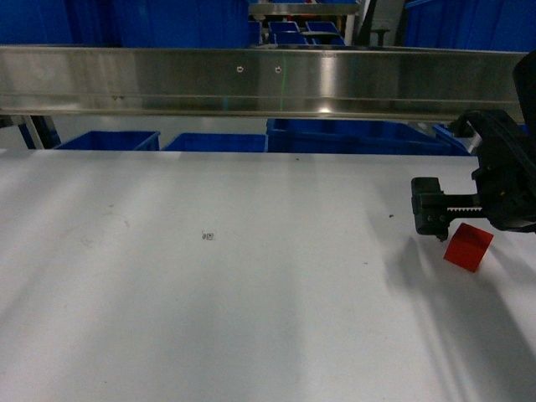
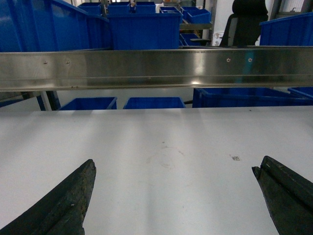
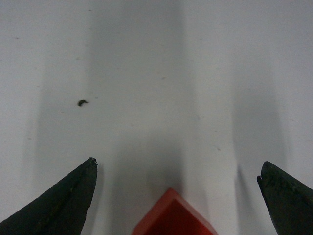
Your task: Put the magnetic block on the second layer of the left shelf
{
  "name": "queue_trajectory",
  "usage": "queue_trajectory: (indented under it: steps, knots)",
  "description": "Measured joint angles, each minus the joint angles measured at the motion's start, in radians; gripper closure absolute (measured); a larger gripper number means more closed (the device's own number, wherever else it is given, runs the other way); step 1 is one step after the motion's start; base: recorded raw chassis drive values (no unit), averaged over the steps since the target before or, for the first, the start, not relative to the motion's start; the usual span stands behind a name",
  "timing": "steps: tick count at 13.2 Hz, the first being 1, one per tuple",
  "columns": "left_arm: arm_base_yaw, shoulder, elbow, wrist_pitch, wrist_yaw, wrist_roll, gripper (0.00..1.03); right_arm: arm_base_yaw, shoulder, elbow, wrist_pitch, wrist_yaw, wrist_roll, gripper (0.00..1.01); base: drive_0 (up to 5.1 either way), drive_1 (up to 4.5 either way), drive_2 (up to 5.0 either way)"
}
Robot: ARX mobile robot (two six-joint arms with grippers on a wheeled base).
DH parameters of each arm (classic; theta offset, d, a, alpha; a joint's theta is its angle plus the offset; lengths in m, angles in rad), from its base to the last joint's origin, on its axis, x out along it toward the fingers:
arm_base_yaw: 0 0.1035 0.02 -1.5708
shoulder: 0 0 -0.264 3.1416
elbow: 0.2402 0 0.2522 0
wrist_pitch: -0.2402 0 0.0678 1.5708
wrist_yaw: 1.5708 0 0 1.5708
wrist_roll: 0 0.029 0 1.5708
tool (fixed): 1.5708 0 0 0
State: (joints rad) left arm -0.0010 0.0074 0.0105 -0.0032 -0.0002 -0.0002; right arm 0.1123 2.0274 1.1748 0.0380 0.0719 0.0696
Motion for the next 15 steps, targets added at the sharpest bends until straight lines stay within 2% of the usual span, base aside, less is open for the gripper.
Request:
queue_trajectory:
  steps: [2, 4, 7, 8, 10, 11, 13, 15]
  knots:
    - [0.000, 0.000, 0.000, 0.000, 0.000, 0.000, 0.05, -0.019, 0.003, -0.010, -0.004, -0.001, 0.000, 0.03, 0.0, 0.00, 0.0]
    - [0.000, 0.000, 0.000, 0.000, 0.000, 0.000, 0.05, -0.021, 0.024, -0.018, -0.020, -0.024, 0.003, 0.03, 0.0, 0.00, 0.0]
    - [0.000, 0.000, 0.000, 0.000, 0.000, 0.000, 0.05, -0.021, 0.029, -0.018, -0.030, -0.027, 0.016, 0.03, 0.0, 0.00, 0.0]
    - [0.000, 0.000, 0.000, 0.000, 0.000, 0.000, 0.05, -0.020, 0.032, -0.018, -0.029, -0.025, 0.017, 0.13, 0.0, 0.00, 0.0]
    - [0.000, 0.000, 0.000, 0.000, 0.000, 0.000, 0.05, -0.020, 0.032, -0.017, -0.029, -0.028, 0.018, 0.43, 0.0, 0.00, 0.0]
    - [0.000, 0.000, 0.000, 0.000, 0.000, 0.000, 0.05, -0.020, 0.032, -0.016, -0.030, -0.036, 0.018, 0.54, 0.0, 0.00, 0.0]
    - [0.000, 0.000, 0.000, 0.000, 0.000, 0.000, 0.05, -0.019, 0.032, -0.016, -0.023, -0.043, 0.018, 0.54, 0.0, 0.00, 0.0]
    - [0.000, 0.000, 0.000, 0.000, 0.000, 0.000, 0.05, 0.010, 0.030, -0.025, 0.019, -0.058, 0.024, 0.54, 0.0, 0.00, 0.0]
